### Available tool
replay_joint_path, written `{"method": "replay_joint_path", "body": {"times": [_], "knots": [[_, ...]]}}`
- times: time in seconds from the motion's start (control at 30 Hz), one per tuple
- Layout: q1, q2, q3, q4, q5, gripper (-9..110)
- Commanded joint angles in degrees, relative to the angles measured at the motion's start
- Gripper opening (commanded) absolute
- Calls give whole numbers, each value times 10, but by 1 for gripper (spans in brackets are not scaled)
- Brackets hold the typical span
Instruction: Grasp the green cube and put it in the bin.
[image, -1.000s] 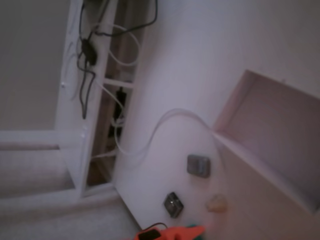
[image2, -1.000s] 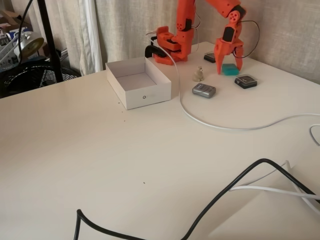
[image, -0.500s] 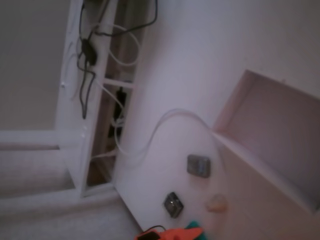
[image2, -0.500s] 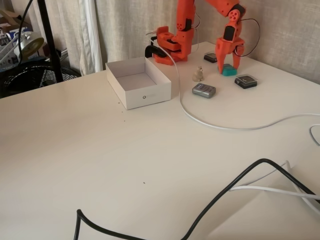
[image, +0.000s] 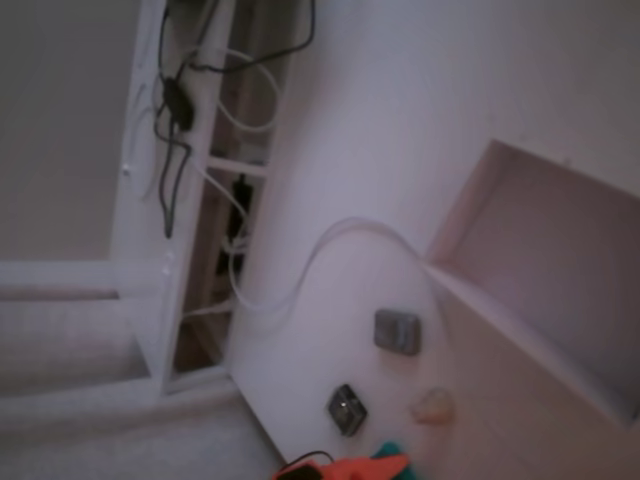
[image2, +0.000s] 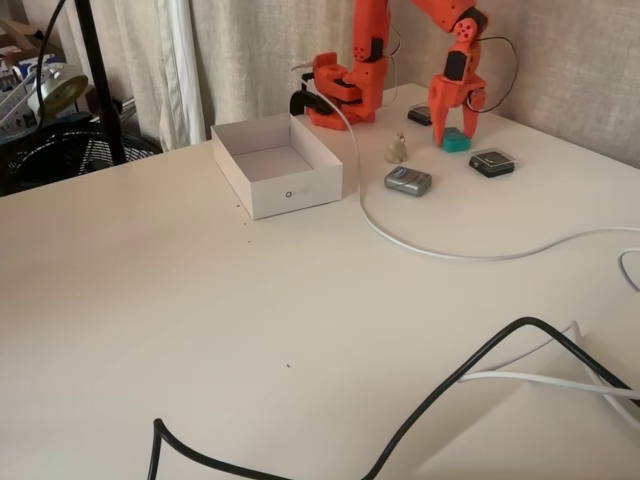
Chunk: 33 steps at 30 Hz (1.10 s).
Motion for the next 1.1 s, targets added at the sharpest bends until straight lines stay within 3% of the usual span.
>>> {"method": "replay_joint_path", "body": {"times": [0.0,0.23,0.4,0.57,0.77,1.07], "knots": [[-4,54,-20,-65,4,-8],[-5,153,-67,-151,10,-8],[55,264,-98,-55,38,-8],[238,351,-112,50,45,-8],[491,364,-82,33,46,-8],[727,272,-78,2,73,-8]]}}
